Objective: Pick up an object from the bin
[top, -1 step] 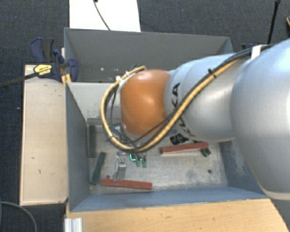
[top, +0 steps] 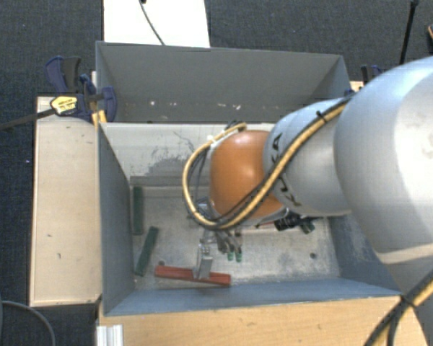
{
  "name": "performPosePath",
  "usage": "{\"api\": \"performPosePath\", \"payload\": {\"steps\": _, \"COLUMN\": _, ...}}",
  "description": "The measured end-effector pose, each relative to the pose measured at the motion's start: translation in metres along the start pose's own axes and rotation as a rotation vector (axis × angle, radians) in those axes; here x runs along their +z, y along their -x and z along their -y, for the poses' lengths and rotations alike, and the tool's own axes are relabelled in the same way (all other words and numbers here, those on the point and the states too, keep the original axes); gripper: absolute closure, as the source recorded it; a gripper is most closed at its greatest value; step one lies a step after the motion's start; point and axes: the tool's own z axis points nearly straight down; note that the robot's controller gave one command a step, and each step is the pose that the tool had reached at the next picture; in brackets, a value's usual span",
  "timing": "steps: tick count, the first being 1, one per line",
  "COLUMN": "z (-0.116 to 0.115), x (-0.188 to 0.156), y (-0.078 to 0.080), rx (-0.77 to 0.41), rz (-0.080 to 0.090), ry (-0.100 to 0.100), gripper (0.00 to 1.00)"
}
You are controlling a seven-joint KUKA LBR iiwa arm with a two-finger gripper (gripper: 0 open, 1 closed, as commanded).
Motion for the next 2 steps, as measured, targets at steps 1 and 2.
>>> {"api": "performPosePath", "payload": {"steps": 1, "z": 0.045, "x": -0.054, "y": 0.035, "rx": 0.128, "rz": 0.012, "ry": 0.004, "gripper": 0.0}}
{"api": "performPosePath", "payload": {"steps": 2, "z": 0.118, "x": -0.002, "y": 0.055, "rx": -0.067, "rz": 0.003, "ry": 0.001, "gripper": 0.0}}
